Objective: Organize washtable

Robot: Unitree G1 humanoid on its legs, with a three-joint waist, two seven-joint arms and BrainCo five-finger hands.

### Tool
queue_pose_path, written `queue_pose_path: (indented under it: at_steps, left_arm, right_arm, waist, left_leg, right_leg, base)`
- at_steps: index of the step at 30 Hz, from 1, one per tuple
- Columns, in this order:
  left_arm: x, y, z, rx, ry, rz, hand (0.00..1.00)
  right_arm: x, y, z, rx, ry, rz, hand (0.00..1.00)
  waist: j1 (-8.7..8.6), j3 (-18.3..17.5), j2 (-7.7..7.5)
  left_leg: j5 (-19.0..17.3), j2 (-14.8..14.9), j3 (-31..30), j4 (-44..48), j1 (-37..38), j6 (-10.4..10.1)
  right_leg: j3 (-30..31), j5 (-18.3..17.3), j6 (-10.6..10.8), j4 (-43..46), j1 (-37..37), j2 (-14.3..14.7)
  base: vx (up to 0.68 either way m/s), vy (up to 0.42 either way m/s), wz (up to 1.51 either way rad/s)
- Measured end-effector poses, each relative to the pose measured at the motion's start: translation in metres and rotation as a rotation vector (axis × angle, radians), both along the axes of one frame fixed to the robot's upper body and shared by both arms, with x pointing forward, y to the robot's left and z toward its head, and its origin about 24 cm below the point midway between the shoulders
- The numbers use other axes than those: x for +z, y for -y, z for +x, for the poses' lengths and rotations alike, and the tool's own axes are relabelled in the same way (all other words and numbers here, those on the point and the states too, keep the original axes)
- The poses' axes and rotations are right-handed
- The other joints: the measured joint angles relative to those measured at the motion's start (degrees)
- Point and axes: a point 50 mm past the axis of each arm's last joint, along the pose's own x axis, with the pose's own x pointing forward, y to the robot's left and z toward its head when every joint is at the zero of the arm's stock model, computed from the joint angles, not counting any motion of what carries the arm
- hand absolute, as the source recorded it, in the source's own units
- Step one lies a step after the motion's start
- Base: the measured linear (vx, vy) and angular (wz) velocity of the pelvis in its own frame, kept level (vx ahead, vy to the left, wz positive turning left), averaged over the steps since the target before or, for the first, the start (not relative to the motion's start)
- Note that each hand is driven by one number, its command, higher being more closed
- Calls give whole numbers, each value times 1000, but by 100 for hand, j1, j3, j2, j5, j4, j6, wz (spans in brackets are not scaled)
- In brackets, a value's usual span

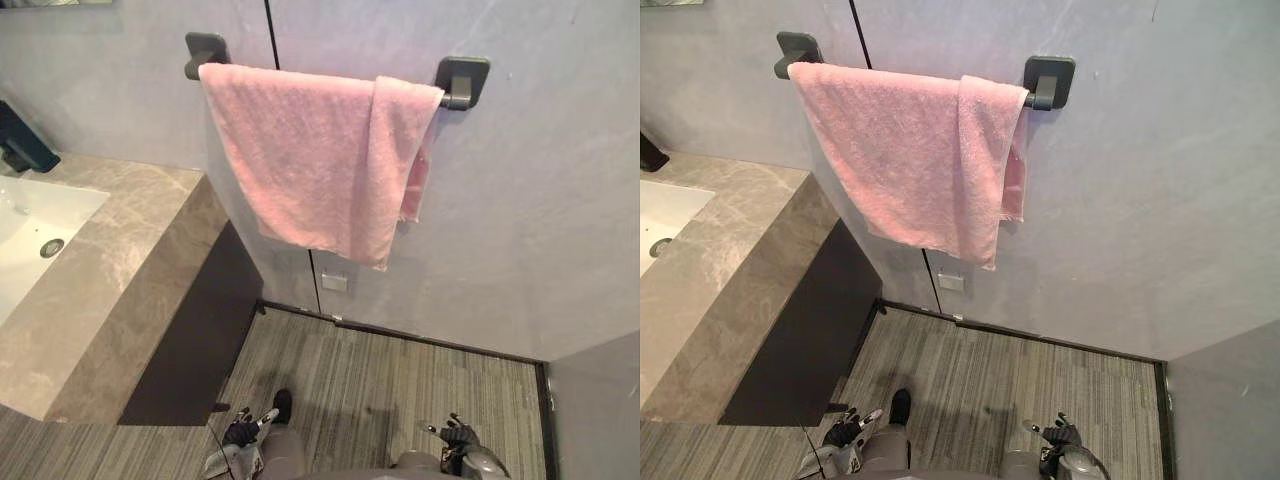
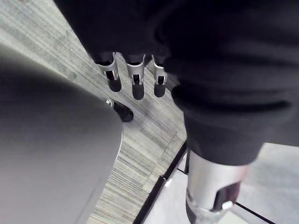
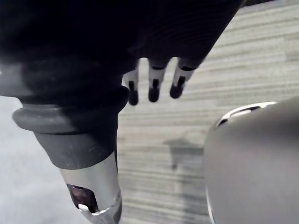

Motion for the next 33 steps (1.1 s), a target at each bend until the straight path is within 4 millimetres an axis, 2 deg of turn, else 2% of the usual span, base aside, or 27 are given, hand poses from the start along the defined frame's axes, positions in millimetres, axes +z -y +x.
queue_pose_path:
  at_steps: [1,2,3,4,5,7,8,9,10,11,12,13,14,15,16,17,18,19,20,21,22,24,25,26,27,29,33]
  left_arm:
    - [0,-1,-2,24,3,-10,0]
    - [0,-1,-2,41,8,-19,0]
    - [2,-3,2,62,26,-24,0]
    - [4,-7,4,81,39,-20,0]
    - [3,-7,2,82,35,-21,0]
    - [2,-13,-3,93,14,-2,0]
    - [0,-16,-10,89,-10,7,0]
    - [0,-15,-10,79,-13,8,0]
    - [1,-16,-7,46,-11,20,0]
    - [3,-19,1,42,8,34,0]
    - [2,-23,-1,56,-15,39,0]
    - [-1,-30,-15,88,-57,55,0]
    - [-2,-32,-19,89,-76,67,0]
    - [-3,-36,-26,111,-102,76,0]
    - [-4,-35,-31,96,-118,82,0]
    - [-5,-33,-31,84,-120,80,0]
    - [-6,-27,-30,72,-113,62,0]
    - [-6,-18,-28,54,-100,41,0]
    - [-6,-17,-29,47,-103,40,0]
    - [-6,-21,-28,44,-101,51,0]
    - [-4,-30,-24,37,-100,76,0]
    - [-4,-19,-15,18,-83,51,0]
    - [-4,-12,-10,9,-72,37,0]
    - [-5,-15,-12,-21,-90,60,0]
    - [-6,-18,-17,-33,-104,76,0]
    - [-5,-27,-22,-35,-121,102,0]
    - [-6,-29,-26,-46,-137,119,0]
  right_arm:
    - [1,1,1,-1,3,-5,0]
    - [1,4,1,-11,3,-14,0]
    - [0,6,-3,-31,-8,-17,0]
    - [-2,11,-13,-86,-23,-18,0]
    - [-2,19,-25,-113,-43,-35,0]
    - [-5,23,-50,-147,-88,-44,0]
    - [-6,26,-64,-172,-112,-51,0]
    - [-5,28,-65,-181,-111,-53,0]
    - [-10,22,-84,-209,-175,-23,0]
    - [-13,16,-96,-231,-216,1,0]
    - [-14,13,-102,-245,-230,11,0]
    - [-15,8,-104,-247,-226,19,0]
    - [-15,9,-104,-257,-221,19,0]
    - [-14,8,-102,-259,-211,20,0]
    - [-13,11,-102,-261,-199,14,0]
    - [-13,12,-101,-261,-196,9,0]
    - [-11,19,-97,-257,-182,-11,0]
    - [-10,22,-95,-251,-173,-18,0]
    - [-9,24,-92,-247,-162,-25,0]
    - [-10,21,-89,-239,-157,-15,0]
    - [-12,12,-88,-242,-157,7,0]
    - [-11,14,-82,-258,-144,9,0]
    - [-11,14,-81,-268,-136,10,0]
    - [-12,16,-87,-376,-135,34,0]
    - [-11,17,-87,-381,-134,33,0]
    - [-11,16,-86,-380,-135,37,0]
    - [-12,13,-86,-361,-148,37,0]
  waist:
    - [-1,29,9]
    - [-26,44,8]
    - [-52,117,-94]
    - [-70,131,-128]
    - [-70,133,-123]
    - [-188,129,-116]
    - [-218,115,-47]
    - [-251,127,41]
    - [-407,92,-109]
    - [-657,76,-311]
    - [-594,87,-300]
    - [-515,96,-349]
    - [-528,86,-336]
    - [-557,69,-329]
    - [-594,1,-222]
    - [-612,-47,-149]
    - [-630,-107,-86]
    - [-664,-169,-134]
    - [-668,-203,31]
    - [-674,-253,-36]
    - [-670,-315,-259]
    - [-673,-323,-146]
    - [-687,-319,-132]
    - [-799,-372,-223]
    - [-783,-381,-201]
    - [-782,-379,-196]
    - [-665,-390,-230]
  left_leg:
    - [300,-14,182,-48,-71,112]
    - [812,-55,308,-245,-145,194]
    - [677,-44,595,36,-284,239]
    - [-549,87,1543,1671,-661,787]
    - [-1355,330,2310,2885,-725,1139]
    - [-2037,722,3094,3985,-515,1301]
    - [-2209,974,3357,4171,-419,1323]
    - [-2180,857,3454,4005,-481,1300]
    - [-1891,59,3087,2728,-389,1128]
    - [-1906,-307,2843,2152,-182,986]
    - [-2370,31,3272,2925,-79,1184]
    - [-2605,572,3530,3733,321,931]
    - [-2597,748,3538,3839,497,909]
    - [-2507,1045,3483,3785,790,787]
    - [-2038,1341,3315,3284,1007,664]
    - [-1717,1386,3249,2932,1074,688]
    - [-1524,1089,2956,2317,1152,347]
    - [-1483,752,2963,1817,1215,341]
    - [-1490,717,2912,1427,1182,334]
    - [-1472,675,2889,1163,1181,301]
    - [-1538,489,2932,726,1215,86]
    - [-1650,425,3088,232,1312,-87]
    - [-1589,226,3178,-195,1457,-174]
    - [-1413,-539,2977,-625,1591,-68]
    - [-1412,-597,3005,-624,1593,-68]
    - [-1417,-619,3018,-624,1592,-59]
    - [-1420,-662,2953,-636,1608,-50]
  right_leg:
    - [-72,42,-72,-45,3,29]
    - [-170,94,-160,-123,-15,47]
    - [-405,171,-290,-191,-27,-76]
    - [-675,186,-302,-159,-21,-167]
    - [-924,186,-302,-118,44,-239]
    - [-1444,185,-305,-80,167,-299]
    - [-1814,184,-306,112,175,-293]
    - [-1920,178,-304,236,145,-236]
    - [-1527,-41,-493,-87,-87,-81]
    - [-1452,320,-661,-669,39,-24]
    - [-1859,542,-583,-853,154,-19]
    - [-2110,563,-584,-833,290,-69]
    - [-2218,563,-584,-808,308,-95]
    - [-2422,563,-584,-704,280,-178]
    - [-2686,563,-583,-554,223,-320]
    - [-2769,560,-579,-500,195,-381]
    - [-2824,579,-558,-273,91,-625]
    - [-2909,711,-666,344,-146,-1010]
    - [-2750,477,-368,249,-499,-841]
    - [-2654,652,-409,-254,-607,-672]
    - [-2871,1201,-452,-518,-658,-746]
    - [-3004,1233,-491,-283,-812,-813]
    - [-3085,1228,-482,-122,-849,-981]
    - [-3191,1684,-170,-238,-636,-1626]
    - [-3132,1947,-180,-416,-628,-1606]
    - [-3038,2125,-171,-551,-621,-1538]
    - [-3016,2250,-183,-674,-534,-1561]
  base:
    - [-153,-57,56]
    - [-168,-35,58]
    - [-195,-65,84]
    - [-189,-79,90]
    - [-145,-90,89]
    - [-114,-31,91]
    - [-56,-5,100]
    - [-118,-56,166]
    - [-91,-56,230]
    - [-160,-87,244]
    - [-108,-78,179]
    - [-108,-78,106]
    - [-93,16,105]
    - [-46,160,130]
    - [-44,219,139]
    - [-12,318,152]
    - [1,350,139]
    - [-72,408,140]
    - [-105,266,103]
    - [-196,157,85]
    - [-135,80,61]
    - [-77,220,47]
    - [-111,548,98]
    - [-119,517,79]
    - [-98,405,59]
    - [-42,55,-10]
    - [-44,-23,3]
